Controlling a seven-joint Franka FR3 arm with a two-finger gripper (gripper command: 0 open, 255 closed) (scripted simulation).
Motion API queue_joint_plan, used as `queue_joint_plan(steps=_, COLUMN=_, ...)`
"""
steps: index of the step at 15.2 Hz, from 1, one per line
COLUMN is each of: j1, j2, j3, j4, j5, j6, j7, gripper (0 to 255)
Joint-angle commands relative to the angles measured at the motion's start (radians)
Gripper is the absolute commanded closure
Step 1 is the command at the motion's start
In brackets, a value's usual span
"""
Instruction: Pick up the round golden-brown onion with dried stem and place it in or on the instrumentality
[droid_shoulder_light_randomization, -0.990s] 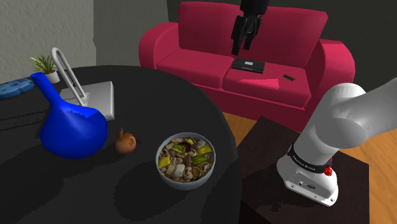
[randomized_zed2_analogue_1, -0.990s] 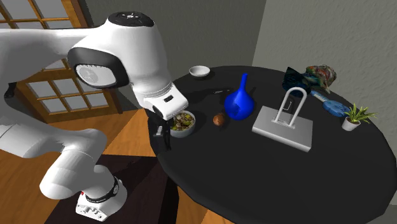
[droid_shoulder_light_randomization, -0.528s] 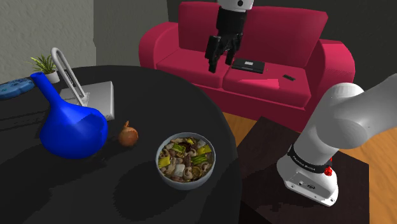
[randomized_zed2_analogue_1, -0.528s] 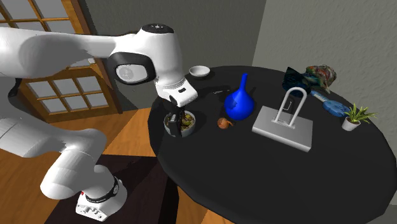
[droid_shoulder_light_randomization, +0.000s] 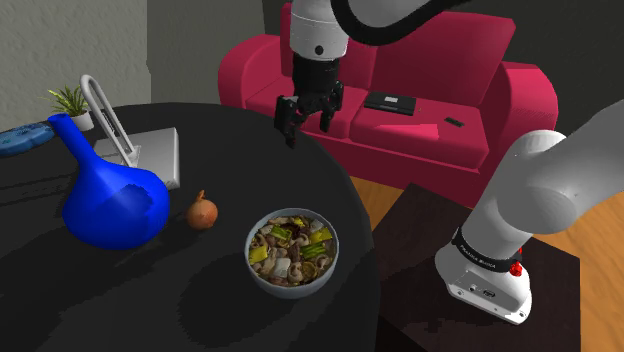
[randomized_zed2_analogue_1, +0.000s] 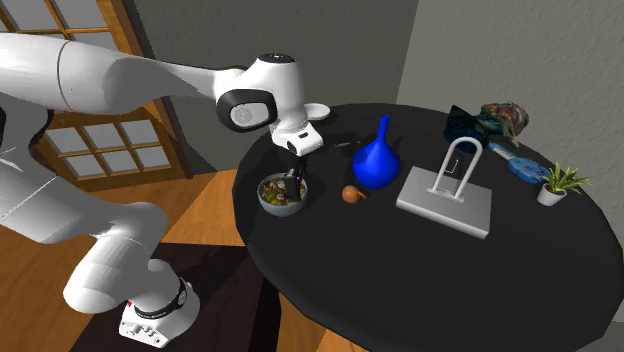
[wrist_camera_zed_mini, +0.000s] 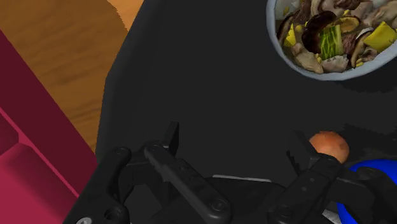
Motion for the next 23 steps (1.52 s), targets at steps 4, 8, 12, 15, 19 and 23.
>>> queue_joint_plan(steps=4, j1=-0.031, j2=0.166, j3=0.140, j4=0.065, j5=-0.059, j6=0.108, j7=0.188, gripper=0)
queue_joint_plan(steps=8, j1=-0.064, j2=0.331, j3=0.248, j4=0.153, j5=-0.172, j6=0.163, j7=0.368, gripper=0)
queue_joint_plan(steps=12, j1=-0.068, j2=0.531, j3=0.326, j4=0.270, j5=-0.352, j6=0.180, j7=0.579, gripper=0)
queue_joint_plan(steps=15, j1=-0.023, j2=0.693, j3=0.335, j4=0.379, j5=-0.503, j6=0.160, j7=0.733, gripper=0)
queue_joint_plan(steps=19, j1=0.089, j2=0.895, j3=0.291, j4=0.550, j5=-0.660, j6=0.105, j7=0.886, gripper=0)
queue_joint_plan(steps=23, j1=0.152, j2=0.997, j3=0.253, j4=0.634, j5=-0.725, j6=0.093, j7=0.942, gripper=0)
